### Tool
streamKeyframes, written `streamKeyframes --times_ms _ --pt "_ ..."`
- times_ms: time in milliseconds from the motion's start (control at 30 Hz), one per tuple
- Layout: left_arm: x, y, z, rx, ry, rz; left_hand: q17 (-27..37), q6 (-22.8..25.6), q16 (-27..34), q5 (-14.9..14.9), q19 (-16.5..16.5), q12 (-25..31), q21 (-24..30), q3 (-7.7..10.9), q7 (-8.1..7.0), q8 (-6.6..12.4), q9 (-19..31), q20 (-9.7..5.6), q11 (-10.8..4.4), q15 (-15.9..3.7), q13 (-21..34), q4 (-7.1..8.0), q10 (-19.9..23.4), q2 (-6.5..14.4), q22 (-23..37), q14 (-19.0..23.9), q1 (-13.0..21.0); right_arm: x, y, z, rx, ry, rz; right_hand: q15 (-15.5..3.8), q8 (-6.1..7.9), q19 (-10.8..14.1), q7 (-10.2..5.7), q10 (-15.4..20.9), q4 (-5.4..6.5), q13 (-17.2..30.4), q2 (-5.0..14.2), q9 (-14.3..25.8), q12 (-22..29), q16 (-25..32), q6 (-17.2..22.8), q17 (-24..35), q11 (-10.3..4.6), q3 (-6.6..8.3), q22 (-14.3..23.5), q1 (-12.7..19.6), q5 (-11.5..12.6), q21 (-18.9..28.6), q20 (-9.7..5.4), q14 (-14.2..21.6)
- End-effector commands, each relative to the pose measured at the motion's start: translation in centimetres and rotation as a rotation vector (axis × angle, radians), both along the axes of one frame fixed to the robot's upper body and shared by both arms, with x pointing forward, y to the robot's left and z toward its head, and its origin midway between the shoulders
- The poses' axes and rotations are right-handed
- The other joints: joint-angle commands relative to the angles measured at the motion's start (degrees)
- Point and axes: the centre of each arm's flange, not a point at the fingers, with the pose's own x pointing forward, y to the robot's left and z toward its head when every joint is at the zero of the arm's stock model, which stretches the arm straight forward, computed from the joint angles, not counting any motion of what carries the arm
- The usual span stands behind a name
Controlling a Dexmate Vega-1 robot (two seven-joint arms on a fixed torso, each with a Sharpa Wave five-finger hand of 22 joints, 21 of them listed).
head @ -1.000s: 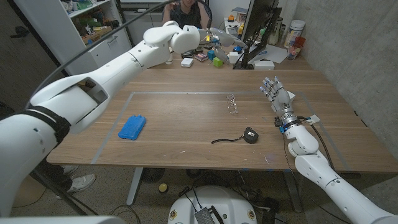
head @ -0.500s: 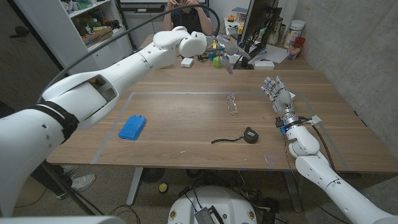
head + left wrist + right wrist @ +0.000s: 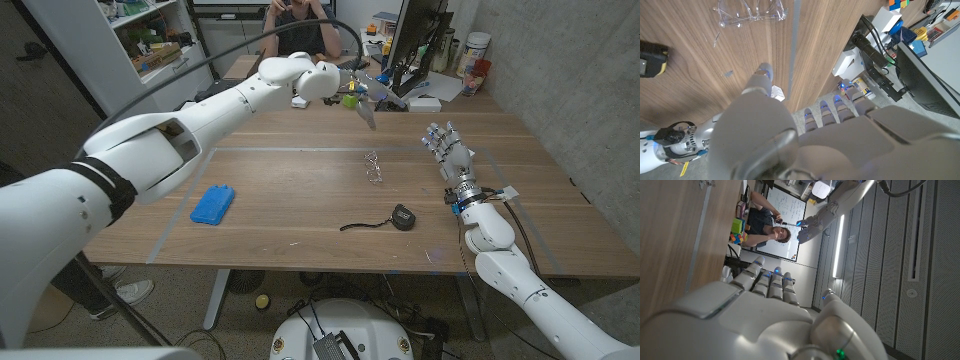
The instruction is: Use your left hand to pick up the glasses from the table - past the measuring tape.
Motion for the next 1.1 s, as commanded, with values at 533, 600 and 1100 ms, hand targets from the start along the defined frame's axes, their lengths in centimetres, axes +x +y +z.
streamKeyframes --times_ms 533,600,1100 --pt "3.2 -1.6 -3.3 0.096 0.053 0.001 0.1 0.6 -0.2 0.4 0.6 -0.2 -0.8 -1.58 0.04 -0.04 0.2 -0.13 -0.61 -1.36 0.3 0.59 -0.5 0.8 0.2 -0.5 1.2 -1.8 1.2 2.1 -0.023 -0.126 -0.001 0.00 0.40 0.6 -0.26 0.3 -0.16 0.3 -0.69 0.1 0.1 0.2 0.2 0.1 0.07 -0.24 0.1 -0.2 0.3 0.2 -0.05 0.7" --pt "3.7 -1.8 -3.6 0.103 0.063 0.005 0.1 0.6 -0.2 0.4 0.7 -0.2 -0.9 -1.71 0.00 -0.03 0.2 -0.15 -0.63 -1.40 0.3 0.65 -0.4 0.9 0.3 -0.5 1.2 -2.2 1.4 2.4 -0.037 -0.146 -0.004 -0.01 0.41 0.6 -0.25 0.3 -0.18 0.3 -0.72 0.1 0.1 0.2 0.2 0.1 0.01 -0.26 0.1 -0.2 0.3 0.2 -0.01 0.8" --pt "6.0 -2.6 -6.2 0.176 0.106 0.049 0.1 1.0 -0.1 0.2 0.9 -0.1 -1.4 -2.68 0.30 -0.03 0.3 -0.15 -0.63 -1.44 0.3 0.99 -0.3 1.5 0.3 -0.4 1.7 -1.5 1.2 2.5 -0.046 -0.121 -0.024 0.20 0.50 0.7 -0.07 0.5 -0.40 0.3 -1.32 0.1 0.1 0.2 0.5 0.1 0.17 -0.59 0.1 -0.2 0.4 0.1 0.16 0.9"
